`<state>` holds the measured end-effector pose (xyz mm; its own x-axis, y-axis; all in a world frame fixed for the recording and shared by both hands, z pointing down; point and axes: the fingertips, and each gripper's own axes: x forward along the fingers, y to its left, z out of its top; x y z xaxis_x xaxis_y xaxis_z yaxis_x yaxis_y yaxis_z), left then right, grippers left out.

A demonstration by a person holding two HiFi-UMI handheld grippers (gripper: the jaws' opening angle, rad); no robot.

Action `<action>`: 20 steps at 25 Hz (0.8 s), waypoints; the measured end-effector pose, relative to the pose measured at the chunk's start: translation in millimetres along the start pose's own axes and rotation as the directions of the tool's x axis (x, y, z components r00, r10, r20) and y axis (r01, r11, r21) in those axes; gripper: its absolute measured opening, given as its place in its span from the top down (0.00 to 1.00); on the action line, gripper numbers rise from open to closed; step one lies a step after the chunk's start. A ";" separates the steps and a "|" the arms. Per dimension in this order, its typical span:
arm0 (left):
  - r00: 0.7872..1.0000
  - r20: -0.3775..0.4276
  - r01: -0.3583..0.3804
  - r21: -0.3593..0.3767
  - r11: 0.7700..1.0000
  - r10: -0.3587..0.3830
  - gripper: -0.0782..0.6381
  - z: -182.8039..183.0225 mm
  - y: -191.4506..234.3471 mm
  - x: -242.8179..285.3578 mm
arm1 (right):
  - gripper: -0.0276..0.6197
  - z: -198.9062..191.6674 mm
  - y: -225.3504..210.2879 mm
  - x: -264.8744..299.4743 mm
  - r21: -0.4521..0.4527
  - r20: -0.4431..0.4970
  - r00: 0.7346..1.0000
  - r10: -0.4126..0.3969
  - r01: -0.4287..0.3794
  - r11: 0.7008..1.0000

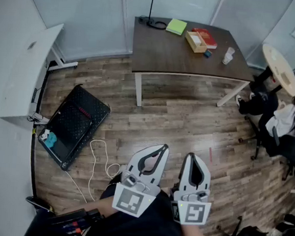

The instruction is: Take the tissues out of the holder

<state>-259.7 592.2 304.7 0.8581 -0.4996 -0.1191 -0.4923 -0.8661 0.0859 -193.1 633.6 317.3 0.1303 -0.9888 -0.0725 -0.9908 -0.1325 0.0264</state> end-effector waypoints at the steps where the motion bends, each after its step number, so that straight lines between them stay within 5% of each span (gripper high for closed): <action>1: 1.000 -0.004 0.001 0.004 1.000 -0.001 0.89 -0.9 -1.0 1.3 | 0.94 0.8 -2.0 0.0 0.015 0.006 1.000 0.002 -0.002 1.000; 8: 1.000 -0.014 -0.008 -0.015 1.000 0.007 0.89 -10.4 -2.9 9.2 | 0.94 -1.8 -18.3 -0.1 0.104 0.026 1.000 0.004 -0.006 0.995; 16: 1.000 -0.021 -0.012 -0.023 1.000 0.011 0.89 -12.7 -10.2 24.4 | 0.94 -5.4 -35.4 3.9 0.104 0.010 1.000 0.001 -0.002 0.995; 20: 0.997 -0.024 -0.072 -0.025 0.997 0.072 0.89 -15.3 4.7 28.6 | 0.94 -1.5 -43.5 7.3 0.093 0.026 1.000 0.012 -0.014 0.996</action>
<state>-235.2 574.1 316.9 0.8237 -0.5599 -0.0893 -0.5493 -0.8271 0.1194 -149.0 632.0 317.1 0.1176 -0.9882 -0.0985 -0.9916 -0.1115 -0.0657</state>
